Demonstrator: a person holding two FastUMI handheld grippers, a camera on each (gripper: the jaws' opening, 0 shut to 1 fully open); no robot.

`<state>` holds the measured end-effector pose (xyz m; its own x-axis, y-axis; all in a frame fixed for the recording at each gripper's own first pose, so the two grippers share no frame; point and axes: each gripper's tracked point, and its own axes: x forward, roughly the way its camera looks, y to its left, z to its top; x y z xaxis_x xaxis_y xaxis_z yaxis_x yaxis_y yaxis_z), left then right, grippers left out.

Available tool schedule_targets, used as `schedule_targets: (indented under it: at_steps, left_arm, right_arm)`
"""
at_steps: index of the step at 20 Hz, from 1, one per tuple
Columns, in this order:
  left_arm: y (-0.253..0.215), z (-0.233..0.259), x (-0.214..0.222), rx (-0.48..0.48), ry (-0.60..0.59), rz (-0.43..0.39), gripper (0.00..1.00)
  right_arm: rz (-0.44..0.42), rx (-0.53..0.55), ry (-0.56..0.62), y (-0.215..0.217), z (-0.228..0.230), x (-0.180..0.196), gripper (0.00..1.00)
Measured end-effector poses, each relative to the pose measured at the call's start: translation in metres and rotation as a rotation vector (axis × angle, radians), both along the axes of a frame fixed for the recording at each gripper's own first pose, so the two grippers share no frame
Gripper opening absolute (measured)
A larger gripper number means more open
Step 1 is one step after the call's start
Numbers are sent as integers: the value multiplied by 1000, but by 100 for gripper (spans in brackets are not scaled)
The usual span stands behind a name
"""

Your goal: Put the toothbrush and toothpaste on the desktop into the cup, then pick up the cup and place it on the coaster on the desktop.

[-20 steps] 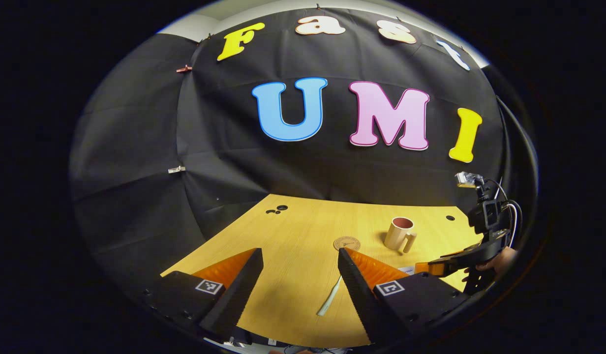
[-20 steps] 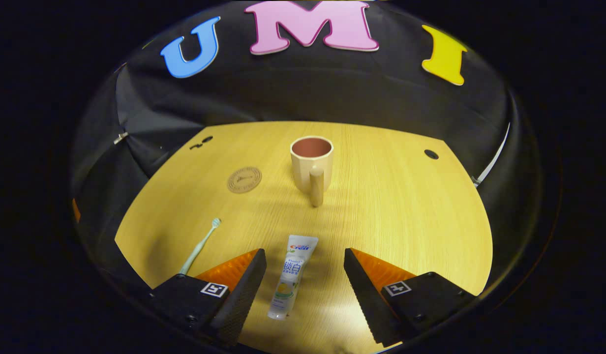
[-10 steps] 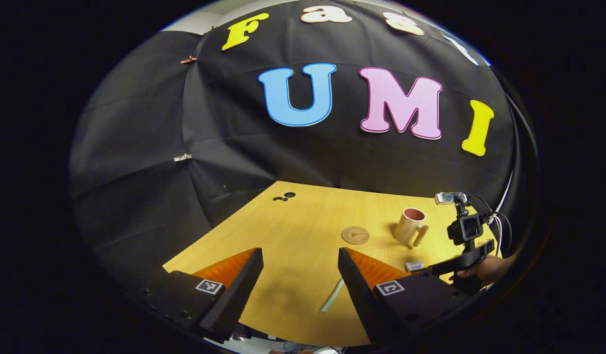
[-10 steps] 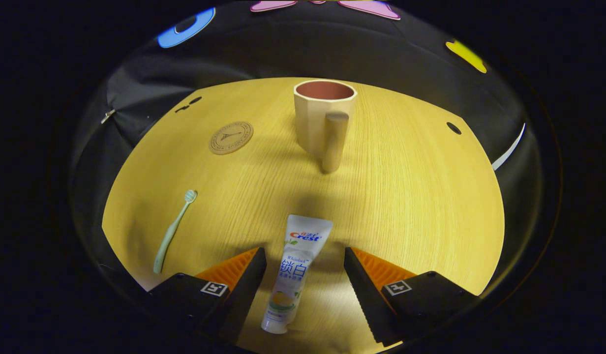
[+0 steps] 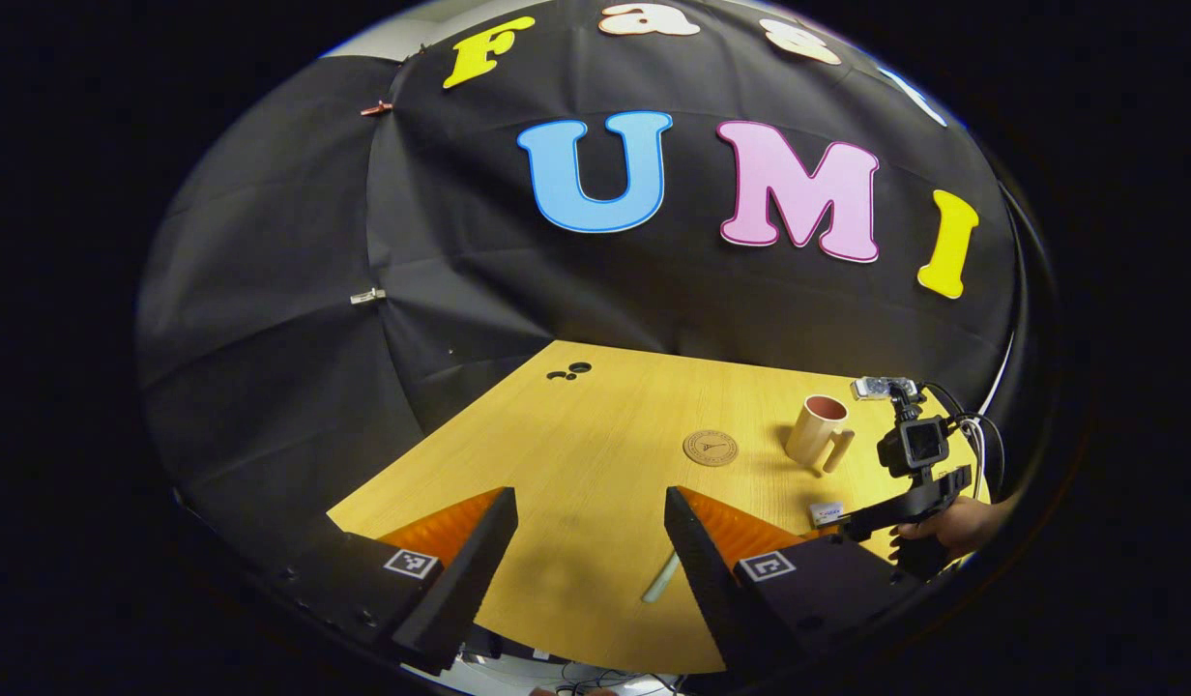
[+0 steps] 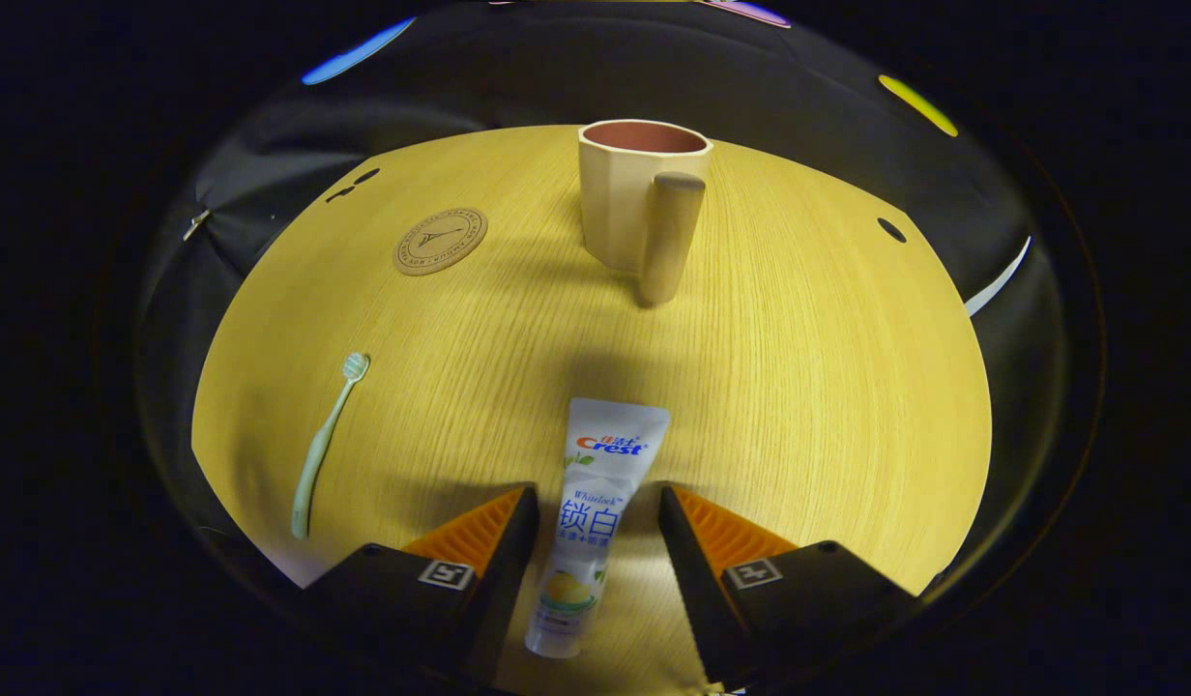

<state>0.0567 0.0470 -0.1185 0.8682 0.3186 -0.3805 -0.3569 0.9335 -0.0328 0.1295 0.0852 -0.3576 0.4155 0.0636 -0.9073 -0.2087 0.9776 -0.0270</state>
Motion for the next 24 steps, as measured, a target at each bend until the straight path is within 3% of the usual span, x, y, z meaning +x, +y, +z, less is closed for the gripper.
schedule_targets:
  at_steps: [1,4,7,8,9,10,14,19,24]
  left_arm:
    - [0,-1,0,-7,3,0,97]
    - [-6,-4,1,-39,0,-15,97]
    - [-12,-5,3,-66,-5,-29,97]
    - [-15,-5,3,-68,-7,-34,97]
    - [-17,-3,5,-69,-7,-40,97]
    - [-19,-4,6,-68,-8,-47,97]
    - [-24,-11,13,-53,11,-102,97]
    - [-37,-51,43,-150,114,-213,97]
    - [-46,-120,69,-141,328,-316,97]
  right_arm:
    - [11,-3,14,1,0,-2,59]
    - [82,1,29,7,-2,-5,34]
    - [122,19,40,7,-1,-6,29]
    - [117,41,45,7,-2,-7,35]
    - [105,68,57,7,1,-8,20]
    - [95,94,65,6,0,-10,25]
    - [53,156,10,-3,18,-4,25]
    - [11,228,-99,-11,63,8,25]
    - [-2,257,-176,-20,98,2,25]
